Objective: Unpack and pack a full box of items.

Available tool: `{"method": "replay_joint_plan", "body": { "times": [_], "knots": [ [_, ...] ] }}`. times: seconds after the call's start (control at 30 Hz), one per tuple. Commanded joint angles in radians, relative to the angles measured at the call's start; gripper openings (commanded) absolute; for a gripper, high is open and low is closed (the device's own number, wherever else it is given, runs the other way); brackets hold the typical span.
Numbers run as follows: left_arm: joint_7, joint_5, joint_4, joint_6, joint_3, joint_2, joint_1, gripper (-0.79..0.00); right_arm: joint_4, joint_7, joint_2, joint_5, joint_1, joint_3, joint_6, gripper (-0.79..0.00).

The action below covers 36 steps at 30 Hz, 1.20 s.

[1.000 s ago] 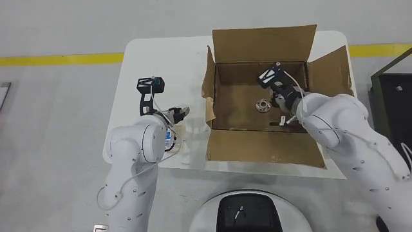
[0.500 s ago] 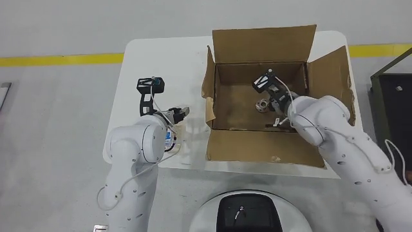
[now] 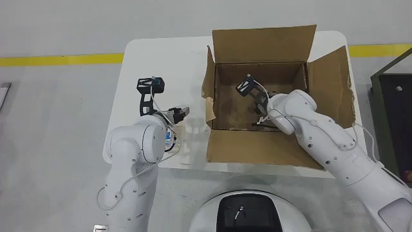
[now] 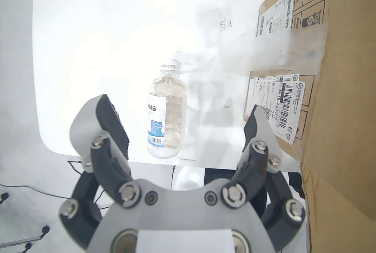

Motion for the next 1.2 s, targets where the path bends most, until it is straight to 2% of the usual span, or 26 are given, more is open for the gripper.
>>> {"method": "replay_joint_plan", "body": {
  "times": [0.0, 0.63, 1.0, 1.17],
  "knots": [
    [0.000, 0.000, 0.000, 0.000, 0.000, 0.000, 0.000, 0.000, 0.010, 0.004, -0.004, -0.002, 0.005, -0.003, 0.005, -0.419],
    [0.000, 0.000, 0.000, 0.000, 0.000, 0.000, 0.000, 0.000, 0.112, 0.002, -0.042, -0.008, 0.036, -0.024, 0.016, -0.422],
    [0.000, 0.000, 0.000, 0.000, 0.000, 0.000, 0.000, 0.000, 0.123, 0.005, -0.054, -0.024, 0.035, -0.016, 0.015, -0.542],
    [0.000, 0.000, 0.000, 0.000, 0.000, 0.000, 0.000, 0.000, 0.098, 0.017, -0.053, -0.038, 0.025, 0.002, 0.014, -0.465]
  ]
}}
